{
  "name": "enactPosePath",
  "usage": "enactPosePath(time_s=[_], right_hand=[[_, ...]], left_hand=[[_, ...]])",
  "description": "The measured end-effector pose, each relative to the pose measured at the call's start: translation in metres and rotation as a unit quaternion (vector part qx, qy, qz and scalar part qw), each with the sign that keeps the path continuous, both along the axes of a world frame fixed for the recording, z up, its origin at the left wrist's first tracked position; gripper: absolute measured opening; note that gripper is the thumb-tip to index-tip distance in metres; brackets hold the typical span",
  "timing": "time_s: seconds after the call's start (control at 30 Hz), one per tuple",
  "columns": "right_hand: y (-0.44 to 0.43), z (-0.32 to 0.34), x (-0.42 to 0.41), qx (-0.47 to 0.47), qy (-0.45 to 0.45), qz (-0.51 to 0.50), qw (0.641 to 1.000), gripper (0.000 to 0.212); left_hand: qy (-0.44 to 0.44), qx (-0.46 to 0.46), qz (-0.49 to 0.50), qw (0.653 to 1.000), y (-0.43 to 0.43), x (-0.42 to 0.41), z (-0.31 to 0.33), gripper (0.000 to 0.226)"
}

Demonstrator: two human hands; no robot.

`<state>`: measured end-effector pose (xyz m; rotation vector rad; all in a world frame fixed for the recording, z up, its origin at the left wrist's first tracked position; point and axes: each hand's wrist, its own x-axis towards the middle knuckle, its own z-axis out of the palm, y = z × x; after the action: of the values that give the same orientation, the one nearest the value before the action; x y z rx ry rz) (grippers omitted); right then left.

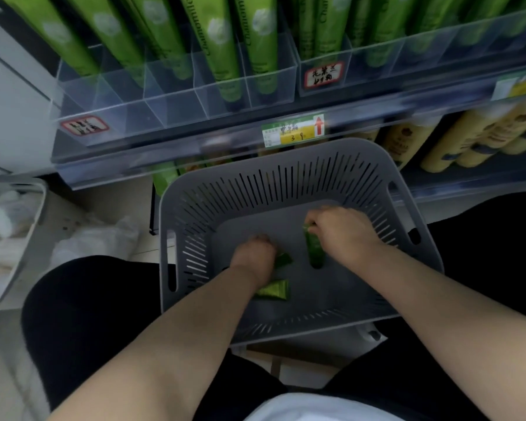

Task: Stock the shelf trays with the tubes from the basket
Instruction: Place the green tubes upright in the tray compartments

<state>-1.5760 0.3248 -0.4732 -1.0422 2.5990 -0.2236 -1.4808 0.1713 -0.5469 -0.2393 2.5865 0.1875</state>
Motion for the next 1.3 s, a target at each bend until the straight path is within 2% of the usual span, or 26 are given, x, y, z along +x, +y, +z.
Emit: enactPosePath(time_s=[0.13, 0.3, 0.57, 0.77, 0.9, 1.1, 1.3], right_hand=[[-0.002, 0.005, 0.002, -0.024, -0.001, 0.010, 1.000, 0.019], [-0.009, 0.038, -0.001, -0.108, 0.040, 0.017, 0.993, 0.018], [-0.056, 0.135, -0.008, -0.237, 0.164, 0.050, 0.956, 0.016], [-0.104, 0.195, -0.007, -0.297, 0.232, 0.074, 0.923, 0.017], [-0.137, 0.227, -0.014, -0.349, 0.266, 0.054, 0.897, 0.020], [-0.177, 0.241, -0.030, -0.342, 0.262, 0.039, 0.902, 0.021], [-0.191, 0.236, -0.036, -0.359, 0.280, 0.022, 0.890, 0.020]], left_hand=[[0.135, 0.078, 0.092, 0.983, -0.011, 0.005, 0.033, 0.025], [0.287, 0.197, 0.188, 0.918, -0.026, 0.008, 0.083, 0.009], [0.504, 0.180, 0.240, 0.810, -0.073, 0.013, 0.183, 0.010], [0.575, 0.172, 0.271, 0.752, -0.104, 0.014, 0.253, 0.015], [0.617, 0.147, 0.280, 0.721, -0.126, 0.009, 0.280, 0.014], [0.641, 0.140, 0.286, 0.699, -0.142, 0.006, 0.303, 0.013], [0.651, 0.131, 0.285, 0.692, -0.155, -0.001, 0.311, 0.013]])
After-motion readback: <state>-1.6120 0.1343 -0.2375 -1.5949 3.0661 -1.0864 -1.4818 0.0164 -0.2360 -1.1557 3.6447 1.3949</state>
